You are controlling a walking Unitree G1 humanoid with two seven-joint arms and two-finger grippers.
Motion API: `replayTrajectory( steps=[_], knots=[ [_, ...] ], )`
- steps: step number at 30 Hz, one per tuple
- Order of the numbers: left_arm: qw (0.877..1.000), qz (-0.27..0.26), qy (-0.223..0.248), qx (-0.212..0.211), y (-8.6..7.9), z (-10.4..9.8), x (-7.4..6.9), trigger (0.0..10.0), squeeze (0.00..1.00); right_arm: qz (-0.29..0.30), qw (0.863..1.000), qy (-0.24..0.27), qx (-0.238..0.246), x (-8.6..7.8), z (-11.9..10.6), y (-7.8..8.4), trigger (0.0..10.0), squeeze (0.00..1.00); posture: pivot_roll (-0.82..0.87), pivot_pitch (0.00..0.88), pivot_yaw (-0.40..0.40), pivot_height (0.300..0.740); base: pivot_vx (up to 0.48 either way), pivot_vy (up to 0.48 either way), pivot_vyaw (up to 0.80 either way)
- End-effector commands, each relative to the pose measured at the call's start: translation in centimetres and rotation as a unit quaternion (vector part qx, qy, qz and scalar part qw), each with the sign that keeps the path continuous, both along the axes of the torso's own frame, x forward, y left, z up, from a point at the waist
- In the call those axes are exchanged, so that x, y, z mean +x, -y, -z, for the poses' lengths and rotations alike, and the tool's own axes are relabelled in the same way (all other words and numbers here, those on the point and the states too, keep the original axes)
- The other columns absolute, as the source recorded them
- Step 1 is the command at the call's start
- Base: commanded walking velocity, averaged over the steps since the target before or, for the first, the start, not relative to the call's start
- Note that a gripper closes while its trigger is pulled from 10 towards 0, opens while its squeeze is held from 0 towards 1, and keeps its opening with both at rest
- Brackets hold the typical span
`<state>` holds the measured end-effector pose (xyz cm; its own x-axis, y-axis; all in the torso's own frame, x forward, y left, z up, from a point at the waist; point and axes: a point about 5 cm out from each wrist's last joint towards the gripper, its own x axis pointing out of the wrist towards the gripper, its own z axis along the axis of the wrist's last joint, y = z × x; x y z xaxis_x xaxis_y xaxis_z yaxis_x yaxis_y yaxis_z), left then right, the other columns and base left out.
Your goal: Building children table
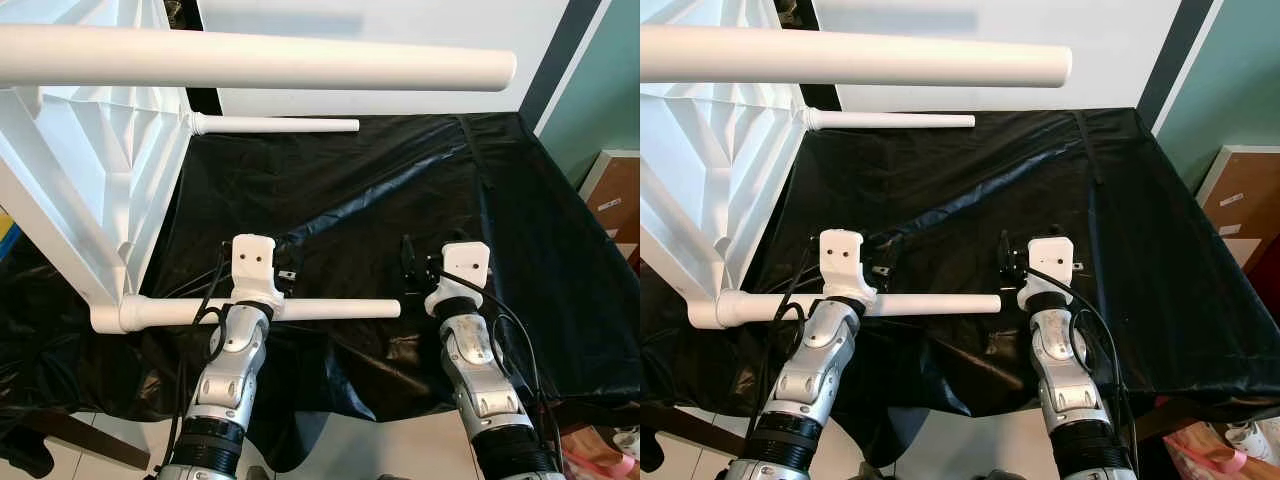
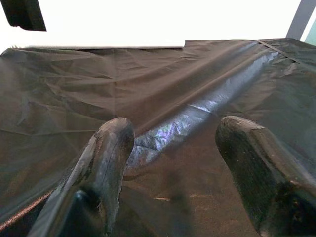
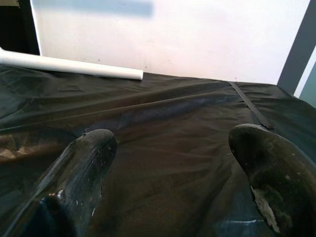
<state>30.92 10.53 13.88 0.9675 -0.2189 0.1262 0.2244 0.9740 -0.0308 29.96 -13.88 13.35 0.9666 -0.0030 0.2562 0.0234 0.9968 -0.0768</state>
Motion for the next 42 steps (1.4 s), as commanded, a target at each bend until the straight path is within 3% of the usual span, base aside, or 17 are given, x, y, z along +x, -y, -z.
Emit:
replayTrajectory(
  steps=[1, 42],
  knots=[
    [1.000, 0.012, -0.008, -0.014, 0.12, 0.18, 0.04, 10.0, 0.00, 0.000, 1.000, -0.003, -0.007, 0.05, 0.14, -0.27, 10.0, 0.00, -0.06, 0.065, -0.019, 0.740, 0.000, 0.000, 0.00],
    [0.999, 0.032, 0.001, -0.002, -0.47, -0.23, -0.69, 10.0, 0.00, -0.006, 1.000, -0.009, -0.027, -0.25, 0.68, 0.53, 10.0, 0.00, -0.04, 0.079, -0.035, 0.740, 0.000, 0.000, 0.00]
  ],
)
